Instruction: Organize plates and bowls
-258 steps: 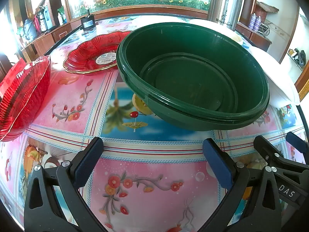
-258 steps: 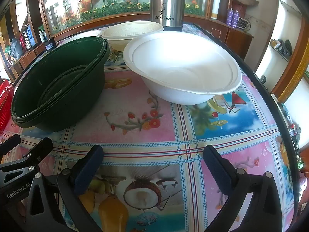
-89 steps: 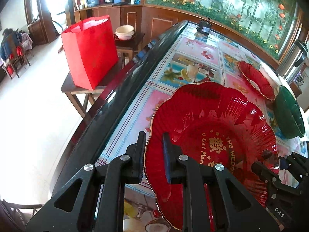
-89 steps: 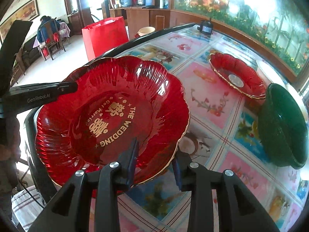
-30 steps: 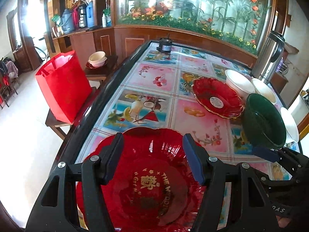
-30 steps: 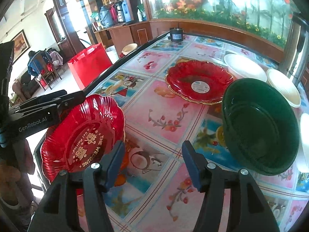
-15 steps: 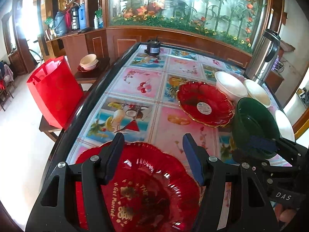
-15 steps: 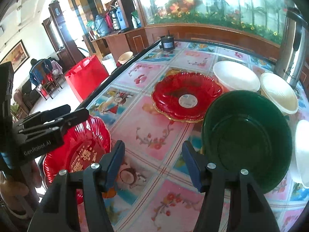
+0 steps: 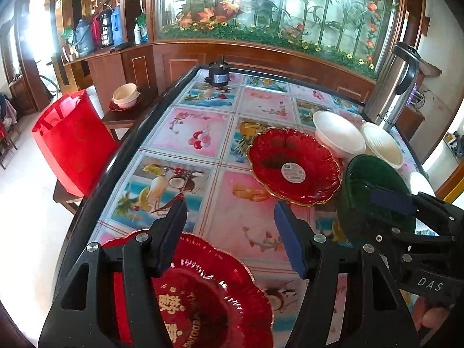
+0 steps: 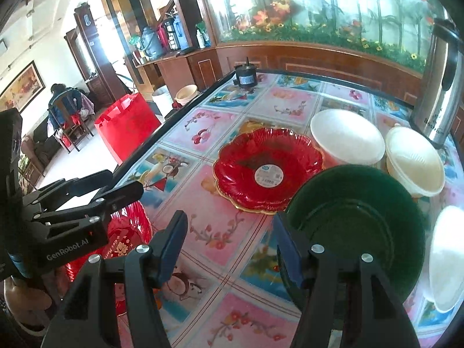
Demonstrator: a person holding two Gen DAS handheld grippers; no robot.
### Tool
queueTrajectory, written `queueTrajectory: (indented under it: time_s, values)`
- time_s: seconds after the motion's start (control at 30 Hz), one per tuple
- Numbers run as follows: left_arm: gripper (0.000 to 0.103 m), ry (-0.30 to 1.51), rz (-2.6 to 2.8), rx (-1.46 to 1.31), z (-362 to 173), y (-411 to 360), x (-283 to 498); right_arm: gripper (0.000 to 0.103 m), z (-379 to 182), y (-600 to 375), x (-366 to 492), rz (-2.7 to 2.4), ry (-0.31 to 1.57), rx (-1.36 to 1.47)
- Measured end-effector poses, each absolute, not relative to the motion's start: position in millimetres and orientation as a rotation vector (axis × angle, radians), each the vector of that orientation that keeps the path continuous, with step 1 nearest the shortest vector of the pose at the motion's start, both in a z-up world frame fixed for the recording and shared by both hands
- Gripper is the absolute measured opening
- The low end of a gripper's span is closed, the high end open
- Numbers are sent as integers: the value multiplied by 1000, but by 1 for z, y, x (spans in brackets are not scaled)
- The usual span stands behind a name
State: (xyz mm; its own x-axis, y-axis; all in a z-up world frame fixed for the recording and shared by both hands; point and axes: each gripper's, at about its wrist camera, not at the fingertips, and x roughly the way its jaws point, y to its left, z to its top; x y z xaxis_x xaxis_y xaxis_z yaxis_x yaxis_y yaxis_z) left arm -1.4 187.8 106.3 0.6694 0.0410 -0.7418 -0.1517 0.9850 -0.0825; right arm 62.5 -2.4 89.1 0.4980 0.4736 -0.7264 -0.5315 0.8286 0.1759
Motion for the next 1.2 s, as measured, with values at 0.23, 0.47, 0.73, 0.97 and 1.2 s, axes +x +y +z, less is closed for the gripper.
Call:
queueTrajectory:
  time_s: [0.23,0.47,0.73,0.97,1.2]
  values:
    - [63,832,117,-159,111,187,13,62,96,-4,81,596,843,-83]
    - [63,838,128,-140,112,183,30,62,100,-8,104,602,861,-82]
    - [63,863,133,-147,103,185,45,61,99,-15,135,612,910,-47]
    - [63,871,143,-147,97,187,54,61,95,-12,143,625,936,-56]
    - [63,906,154,-158,90,191,72,61,89,-11,156,633,973,-59]
